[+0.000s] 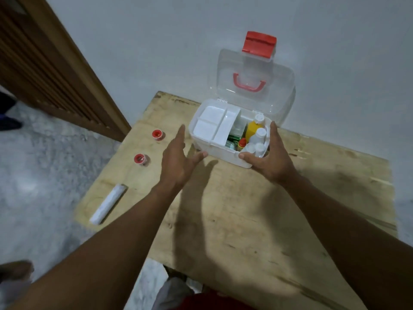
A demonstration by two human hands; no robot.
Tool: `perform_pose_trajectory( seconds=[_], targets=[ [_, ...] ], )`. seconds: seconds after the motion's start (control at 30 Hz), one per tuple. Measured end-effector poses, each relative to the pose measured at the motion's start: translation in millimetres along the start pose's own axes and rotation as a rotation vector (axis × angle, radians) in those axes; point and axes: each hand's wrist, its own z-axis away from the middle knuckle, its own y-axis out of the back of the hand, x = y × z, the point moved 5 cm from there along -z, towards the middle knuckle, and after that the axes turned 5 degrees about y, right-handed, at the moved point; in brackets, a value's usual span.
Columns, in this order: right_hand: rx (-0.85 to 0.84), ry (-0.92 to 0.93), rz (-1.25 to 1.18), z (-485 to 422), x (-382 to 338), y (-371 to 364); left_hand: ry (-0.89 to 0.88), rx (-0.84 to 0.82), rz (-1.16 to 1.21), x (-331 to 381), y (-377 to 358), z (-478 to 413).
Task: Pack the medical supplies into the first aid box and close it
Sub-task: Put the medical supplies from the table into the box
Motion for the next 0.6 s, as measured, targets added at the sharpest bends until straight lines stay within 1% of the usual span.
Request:
perform_pose_trajectory(
  seconds=[0.03, 0.13, 0.2, 0.33, 0.4, 0.5, 0.57, 0.6],
  targets=[
    [-0.002, 0.019, -0.019, 0, -2, -1, 0.002, 0.053, -0.015, -7, 6, 12],
    [-0.009, 0.025, -0.062, 1, -1, -2, -0.016, 0.192, -0.157, -31, 29, 37],
    [-0.026, -0.005, -0.061, 2, 4, -4, -0.022, 0.249, -0.232, -48, 47, 49],
    [-0.037, -0.046, 0.006, 3, 9, -3, 0.07, 0.33, -0.45, -82, 89, 64],
    [-0.03, -0.038, 0.021, 4, 7, -2, 0.163, 0.306, -0.592, -99, 104, 70],
    [-0.045, -0.019, -0.025, 5, 3, -3, 0.323, 0.191, -0.745, -123, 115, 76],
    [-0.047, -0.011, -0.042, 6, 0, -2, 0.368, 0.108, -0.782, -133, 117, 76],
    [-0.049, -0.014, -0.047, 7, -2, -2, 0.361, 0.072, -0.785, -136, 118, 74]
  ],
)
